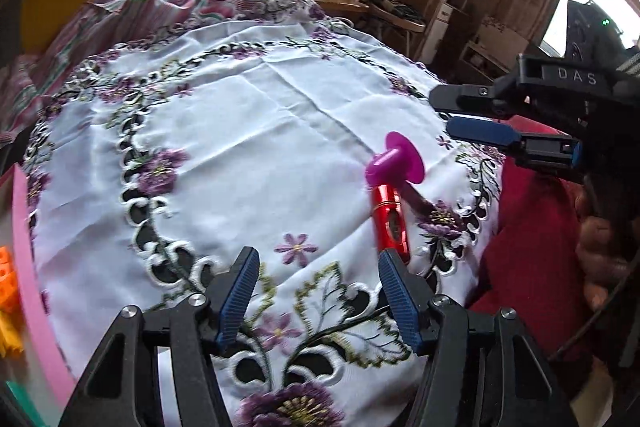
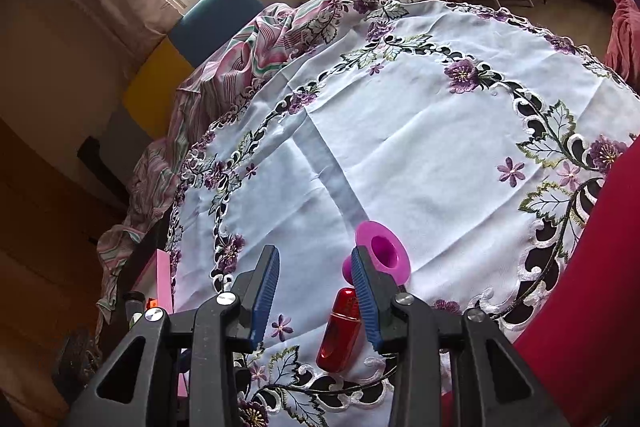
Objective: Organize rigid objects
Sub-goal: 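Grasp the red cylinder with left tool while right tool grasps the pink suction cup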
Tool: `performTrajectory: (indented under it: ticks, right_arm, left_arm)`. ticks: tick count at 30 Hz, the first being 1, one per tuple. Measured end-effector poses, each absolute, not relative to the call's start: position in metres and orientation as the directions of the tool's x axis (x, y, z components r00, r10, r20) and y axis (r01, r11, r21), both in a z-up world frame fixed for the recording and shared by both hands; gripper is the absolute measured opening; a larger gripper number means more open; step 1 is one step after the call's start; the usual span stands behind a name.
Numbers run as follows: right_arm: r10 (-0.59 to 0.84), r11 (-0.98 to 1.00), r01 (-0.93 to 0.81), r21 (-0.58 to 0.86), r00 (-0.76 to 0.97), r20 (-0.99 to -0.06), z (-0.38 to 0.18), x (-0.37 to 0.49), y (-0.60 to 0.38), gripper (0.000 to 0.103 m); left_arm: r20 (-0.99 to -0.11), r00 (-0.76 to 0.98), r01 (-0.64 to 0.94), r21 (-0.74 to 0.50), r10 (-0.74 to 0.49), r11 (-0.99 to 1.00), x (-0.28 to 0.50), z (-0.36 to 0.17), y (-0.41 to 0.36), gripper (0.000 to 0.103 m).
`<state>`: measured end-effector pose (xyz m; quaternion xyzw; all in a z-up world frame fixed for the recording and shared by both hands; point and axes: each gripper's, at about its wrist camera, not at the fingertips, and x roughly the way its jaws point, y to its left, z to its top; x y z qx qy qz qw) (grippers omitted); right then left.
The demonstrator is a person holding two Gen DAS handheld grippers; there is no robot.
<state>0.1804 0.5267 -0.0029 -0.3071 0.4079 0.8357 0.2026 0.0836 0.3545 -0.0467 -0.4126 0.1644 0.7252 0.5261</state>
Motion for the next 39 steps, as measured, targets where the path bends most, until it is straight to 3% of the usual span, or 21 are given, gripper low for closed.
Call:
performTrajectory:
  ticks: [4, 10, 12, 13, 14, 22, 27, 39]
  right_arm:
    - [0.074, -0.586, -0.582, 0.564, -0.731, -0.678, -0.004, 0.179, 0.527, 0.037]
    - [0.062, -0.585, -0.576, 0.572, -0.734, -0.676, -0.005, 0.179, 0.527, 0.037]
    - [0.063, -0.583, -0.577, 0.572, -0.734, -0.676, -0.005, 0.179, 0.527, 0.037]
    - [0.064, -0.582, -0.578, 0.572, -0.734, -0.677, -0.006, 0.179, 0.527, 0.037]
    - [0.066, -0.581, -0.581, 0.571, -0.732, -0.678, -0.005, 0.178, 0.527, 0.037]
    - [0.07, -0.593, -0.636, 0.494, -0.652, -0.755, -0.009, 0.167, 0.526, 0.037]
    - [0.046, -0.625, -0.68, 0.383, -0.522, -0.851, -0.019, 0.147, 0.524, 0.037]
    - [0.116, -0.681, -0.722, 0.123, -0.273, -0.955, -0.038, 0.096, 0.532, 0.042]
  left_arm:
    - [-0.787, -0.054, -0.911, -0.214, 0.615, -0.353, 0.093, -0.057, 0.386, 0.062]
    - [-0.812, -0.008, -0.923, -0.219, 0.584, -0.317, 0.101, -0.073, 0.42, 0.054]
    - [-0.824, -0.003, -0.922, -0.217, 0.566, -0.32, 0.101, -0.082, 0.429, 0.041]
    - [-0.82, -0.025, -0.926, -0.196, 0.571, -0.323, 0.102, -0.082, 0.431, 0.028]
    - [-0.815, -0.041, -0.928, -0.183, 0.578, -0.324, 0.102, -0.081, 0.43, 0.026]
    - [-0.792, -0.051, -0.897, -0.232, 0.609, -0.377, 0.082, -0.071, 0.388, 0.026]
    - [-0.78, -0.091, -0.869, -0.241, 0.619, -0.431, 0.068, -0.06, 0.353, 0.026]
    - [-0.732, -0.162, -0.831, -0.261, 0.662, -0.491, 0.053, -0.035, 0.293, 0.026]
